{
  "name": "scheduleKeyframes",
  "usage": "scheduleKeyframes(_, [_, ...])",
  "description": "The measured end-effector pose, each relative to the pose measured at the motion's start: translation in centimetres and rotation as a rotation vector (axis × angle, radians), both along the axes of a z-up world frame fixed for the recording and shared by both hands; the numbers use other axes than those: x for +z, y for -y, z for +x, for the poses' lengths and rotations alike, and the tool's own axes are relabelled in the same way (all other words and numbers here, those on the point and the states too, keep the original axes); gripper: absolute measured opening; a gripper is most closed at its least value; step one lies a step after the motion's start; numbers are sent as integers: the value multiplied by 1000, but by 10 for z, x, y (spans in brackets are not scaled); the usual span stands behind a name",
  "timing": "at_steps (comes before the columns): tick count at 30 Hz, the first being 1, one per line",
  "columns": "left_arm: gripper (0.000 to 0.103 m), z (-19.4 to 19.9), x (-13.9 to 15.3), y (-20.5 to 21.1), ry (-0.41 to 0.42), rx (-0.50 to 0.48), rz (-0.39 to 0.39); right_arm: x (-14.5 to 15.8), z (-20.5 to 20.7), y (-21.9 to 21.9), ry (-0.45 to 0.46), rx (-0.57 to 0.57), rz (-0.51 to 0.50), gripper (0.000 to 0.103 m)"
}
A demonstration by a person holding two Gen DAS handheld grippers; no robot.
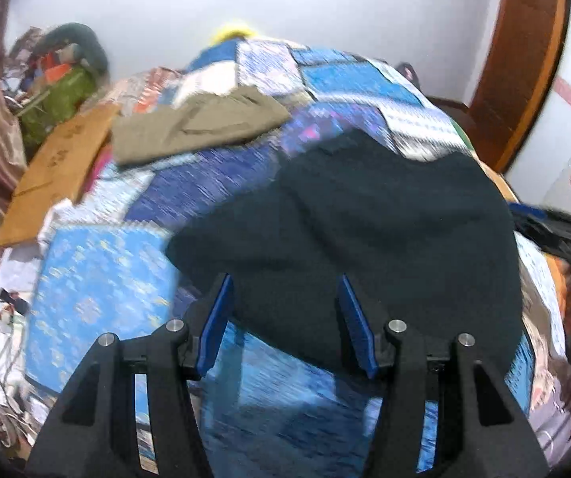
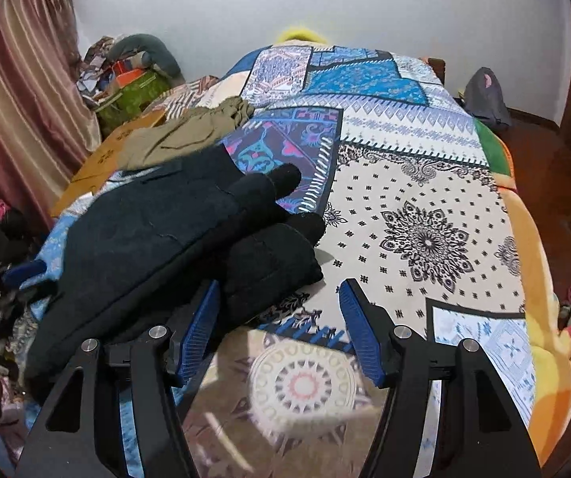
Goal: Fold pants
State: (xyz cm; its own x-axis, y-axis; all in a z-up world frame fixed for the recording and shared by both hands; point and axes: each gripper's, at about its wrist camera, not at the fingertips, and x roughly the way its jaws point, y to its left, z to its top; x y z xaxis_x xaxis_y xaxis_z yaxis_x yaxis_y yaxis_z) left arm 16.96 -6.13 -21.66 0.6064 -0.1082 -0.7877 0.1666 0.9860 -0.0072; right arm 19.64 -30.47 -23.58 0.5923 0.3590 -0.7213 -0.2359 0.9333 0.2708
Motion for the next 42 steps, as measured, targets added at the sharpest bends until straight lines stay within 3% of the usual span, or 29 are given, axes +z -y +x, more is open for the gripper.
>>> scheduleKeyframes(4, [67,30,12,-30,54,35,36,23,-22,-2,34,6,35,59])
scheduleKeyframes(10, [68,80,-9,-58,17,69,133,43,-49,-37,69,73,55,59])
scheduleKeyframes(16, [68,96,-46,-64,-81,34,151,21,-51,-73,9,126,78,59])
scheduleKeyframes(19, [68,88,-57,-61,-105,12,152,1,-42,-82,17,113,-36,59])
scheduleKeyframes(21, [68,79,-58,-56,-100,-2,155,-11,-33,-78,-13,114,-37,60])
scheduleKeyframes(23, [67,72,-58,-53,-105,-12,148,-17,-22,-62,-40,111,20,61])
scheduleKeyframes(35, [67,18,-37,-25,-156,-53,-50,-12,10,-11,-9,60,-173,61])
scheduleKeyframes(42, [67,31,6,-26,-61,-12,-37,21,8,-5,62,93,-105,61])
